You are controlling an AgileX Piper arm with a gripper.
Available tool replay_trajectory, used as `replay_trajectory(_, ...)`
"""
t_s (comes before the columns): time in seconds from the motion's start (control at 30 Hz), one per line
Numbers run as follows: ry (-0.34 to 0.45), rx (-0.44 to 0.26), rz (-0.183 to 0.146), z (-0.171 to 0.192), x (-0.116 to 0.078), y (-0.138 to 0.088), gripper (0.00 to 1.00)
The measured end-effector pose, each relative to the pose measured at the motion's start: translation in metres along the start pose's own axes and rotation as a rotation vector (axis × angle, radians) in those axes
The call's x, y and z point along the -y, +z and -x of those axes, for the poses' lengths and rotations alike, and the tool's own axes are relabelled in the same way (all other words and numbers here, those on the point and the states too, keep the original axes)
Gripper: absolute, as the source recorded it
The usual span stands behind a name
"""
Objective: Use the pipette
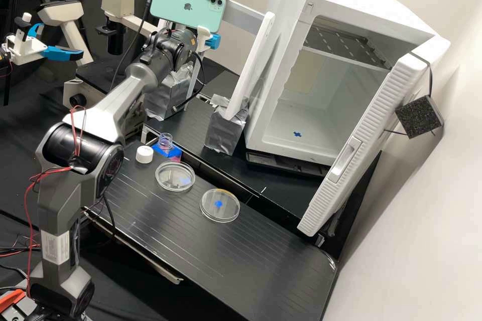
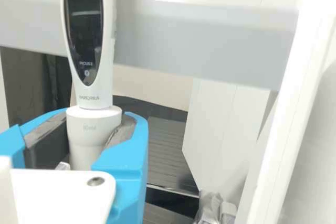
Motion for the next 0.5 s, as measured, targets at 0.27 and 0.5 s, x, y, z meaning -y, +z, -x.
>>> replay_trajectory(0.27,-0.011,0.011,-0.001,-0.0016,0.0036,0.0033,0.0)
replay_trajectory(0.5,-0.009,0.013,0.01,-0.0016,0.0055,0.0013,1.0)
